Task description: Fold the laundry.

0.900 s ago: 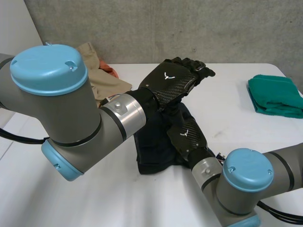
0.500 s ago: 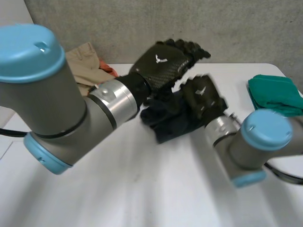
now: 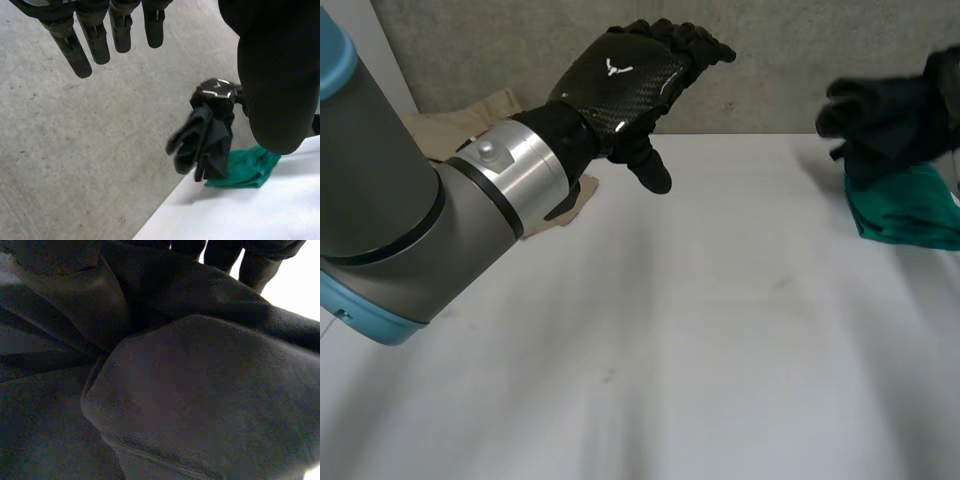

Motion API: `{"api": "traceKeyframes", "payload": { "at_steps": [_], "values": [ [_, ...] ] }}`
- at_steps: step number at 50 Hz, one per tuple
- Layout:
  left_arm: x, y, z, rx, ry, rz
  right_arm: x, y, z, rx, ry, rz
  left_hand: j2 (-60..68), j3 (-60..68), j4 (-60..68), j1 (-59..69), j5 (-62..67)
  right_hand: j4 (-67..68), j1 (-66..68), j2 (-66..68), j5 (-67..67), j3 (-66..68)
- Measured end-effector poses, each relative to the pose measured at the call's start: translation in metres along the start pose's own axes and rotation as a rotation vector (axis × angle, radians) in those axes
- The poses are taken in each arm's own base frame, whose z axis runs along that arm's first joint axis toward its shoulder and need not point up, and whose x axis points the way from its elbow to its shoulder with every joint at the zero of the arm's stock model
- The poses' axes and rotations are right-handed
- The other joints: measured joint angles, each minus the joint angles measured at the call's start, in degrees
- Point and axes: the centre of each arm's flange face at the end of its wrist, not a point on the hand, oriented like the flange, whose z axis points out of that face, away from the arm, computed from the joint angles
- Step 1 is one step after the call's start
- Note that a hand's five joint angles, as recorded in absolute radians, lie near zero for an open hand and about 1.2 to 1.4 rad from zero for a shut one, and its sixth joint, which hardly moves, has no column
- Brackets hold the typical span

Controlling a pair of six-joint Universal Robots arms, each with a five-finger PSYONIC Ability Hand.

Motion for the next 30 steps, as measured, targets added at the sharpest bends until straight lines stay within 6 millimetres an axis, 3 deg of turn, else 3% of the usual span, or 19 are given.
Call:
{"api": "traceKeyframes", "payload": {
  "at_steps": [2, 3, 7, 11, 13, 14, 17, 18, 23, 28, 29, 30],
  "values": [
    [0.000, 0.002, 0.000, -0.005, 0.001, -0.002, 0.004, 0.012, -0.003, -0.011, -0.008, -0.004, 0.00, 0.00, 0.00, 0.00, 0.00, 0.05, 0.00, 0.00, 0.00, 0.06],
    [0.001, 0.003, 0.000, -0.009, 0.001, -0.003, 0.012, 0.036, -0.010, -0.040, -0.023, -0.011, 0.00, 0.00, 0.00, 0.00, 0.00, 0.06, 0.00, 0.00, 0.00, 0.07],
    [0.002, 0.008, -0.001, -0.021, 0.003, -0.008, 0.031, 0.077, -0.032, -0.108, -0.035, -0.018, 0.00, 0.00, 0.00, 0.00, 0.00, 0.09, 0.00, 0.00, 0.00, 0.07],
    [0.003, 0.012, -0.002, -0.036, 0.005, -0.014, 0.047, 0.100, -0.054, -0.181, -0.041, -0.009, 0.00, 0.00, 0.00, 0.00, 0.00, 0.09, 0.00, 0.00, 0.40, 0.07],
    [0.003, 0.014, -0.002, -0.040, 0.006, -0.017, 0.051, 0.104, -0.063, -0.210, -0.051, 0.000, 0.00, 0.00, 0.00, 0.00, 0.00, -7.59, -2.58, -6.90, -4.89, -7.03],
    [0.003, 0.014, -0.002, -0.042, 0.007, -0.018, 0.051, 0.105, -0.065, -0.214, -0.053, 0.001, 0.00, 0.00, 0.00, 0.00, 0.00, -10.62, -5.93, -10.95, -7.75, -10.03],
    [0.004, 0.015, -0.003, -0.045, 0.009, -0.020, 0.052, 0.096, -0.074, -0.254, -0.071, 0.020, 0.00, 0.00, 0.00, 0.00, 0.00, -46.89, -41.03, -46.94, -43.74, -46.12],
    [0.004, 0.015, -0.003, -0.045, 0.010, -0.020, 0.052, 0.093, -0.074, -0.261, -0.073, 0.024, 0.00, 0.00, 0.00, 0.00, 0.00, -51.21, -45.01, -50.86, -47.62, -50.40],
    [0.007, 0.013, -0.003, -0.041, 0.016, -0.022, 0.066, 0.057, -0.075, -0.328, -0.053, 0.049, 0.00, 0.00, 0.00, 0.00, 0.00, -56.38, -48.63, -55.26, -52.40, -55.58],
    [0.010, 0.010, -0.004, -0.035, 0.024, -0.025, 0.101, 0.021, -0.083, -0.458, 0.041, 0.066, 0.00, 0.00, 0.00, 0.00, 0.00, -56.38, -48.63, -55.26, -52.40, -55.58],
    [0.010, 0.010, -0.004, -0.035, 0.024, -0.025, 0.101, 0.021, -0.083, -0.458, 0.041, 0.066, 0.00, 0.00, 0.00, 0.00, 0.00, -56.38, -48.63, -55.26, -52.40, -55.58],
    [0.012, 0.008, -0.005, -0.032, 0.027, -0.027, 0.118, 0.007, -0.088, -0.523, 0.101, 0.046, 0.00, 0.00, 0.00, 0.00, 0.00, -56.38, -48.63, -55.26, -52.40, -55.58]
  ]
}}
